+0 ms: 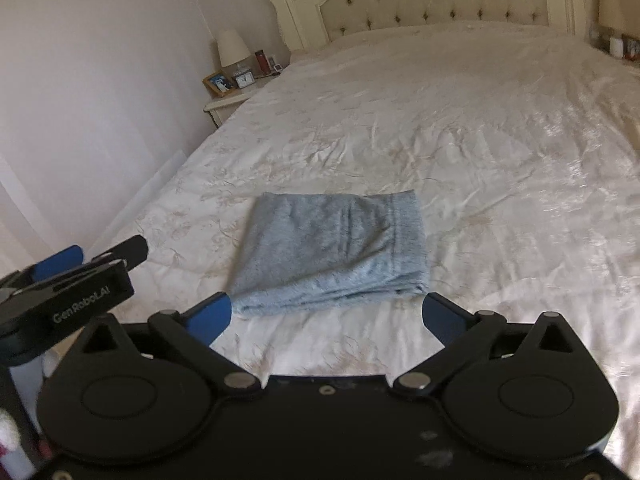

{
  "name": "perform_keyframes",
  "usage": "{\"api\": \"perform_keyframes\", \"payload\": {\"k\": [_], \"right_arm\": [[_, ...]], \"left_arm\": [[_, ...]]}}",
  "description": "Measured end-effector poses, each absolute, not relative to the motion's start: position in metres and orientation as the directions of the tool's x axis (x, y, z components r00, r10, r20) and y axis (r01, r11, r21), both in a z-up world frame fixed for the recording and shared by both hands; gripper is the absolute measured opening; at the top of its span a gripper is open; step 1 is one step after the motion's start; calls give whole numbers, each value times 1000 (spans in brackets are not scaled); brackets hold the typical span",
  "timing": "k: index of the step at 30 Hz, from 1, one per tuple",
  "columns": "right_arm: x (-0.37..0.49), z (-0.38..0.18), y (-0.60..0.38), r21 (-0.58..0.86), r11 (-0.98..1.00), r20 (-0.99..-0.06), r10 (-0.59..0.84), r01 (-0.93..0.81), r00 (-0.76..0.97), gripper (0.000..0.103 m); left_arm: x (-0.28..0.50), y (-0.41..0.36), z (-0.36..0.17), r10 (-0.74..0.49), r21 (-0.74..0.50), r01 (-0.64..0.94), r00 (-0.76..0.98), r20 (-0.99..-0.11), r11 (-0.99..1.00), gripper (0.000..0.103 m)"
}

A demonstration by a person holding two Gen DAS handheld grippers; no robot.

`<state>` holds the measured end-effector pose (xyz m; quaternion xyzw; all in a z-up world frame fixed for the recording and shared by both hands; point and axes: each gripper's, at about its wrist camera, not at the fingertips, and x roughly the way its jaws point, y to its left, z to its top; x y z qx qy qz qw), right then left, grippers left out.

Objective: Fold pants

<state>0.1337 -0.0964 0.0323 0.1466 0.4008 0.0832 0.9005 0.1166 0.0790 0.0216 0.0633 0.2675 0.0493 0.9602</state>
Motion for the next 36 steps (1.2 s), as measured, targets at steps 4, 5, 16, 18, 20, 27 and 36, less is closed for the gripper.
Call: {"api": "perform_keyframes", "payload": {"k": [4, 5, 16, 18, 20, 27, 36], "right_arm": [[113, 39, -102, 302, 953, -707, 241, -24, 664, 103], [109, 41, -104, 300, 954, -710, 240, -24, 662, 103], [79, 53, -128, 311, 950, -708, 244, -18, 662, 103], [78, 54, -130, 298, 954, -714, 237, -20, 659, 103], [76, 54, -132, 287, 958, -718, 224, -13, 659, 103], [77, 48, -137, 283, 959, -745, 228, -13, 627, 103], [82, 44, -136, 275, 961, -761, 235, -29, 605, 103]], "left_arm": [[110, 75, 21, 136, 121, -80, 796, -590, 989, 76], [109, 74, 20, 134, 113, -82, 784, -606, 990, 76], [86, 56, 6, 97, 38, -101, 687, -720, 994, 76], [85, 54, 4, 92, 32, -101, 666, -740, 994, 76], [83, 52, 3, 94, 33, -105, 660, -746, 994, 76], [83, 47, 0, 98, 25, -123, 632, -768, 992, 76], [85, 46, -3, 102, 28, -129, 609, -787, 991, 76]]}}
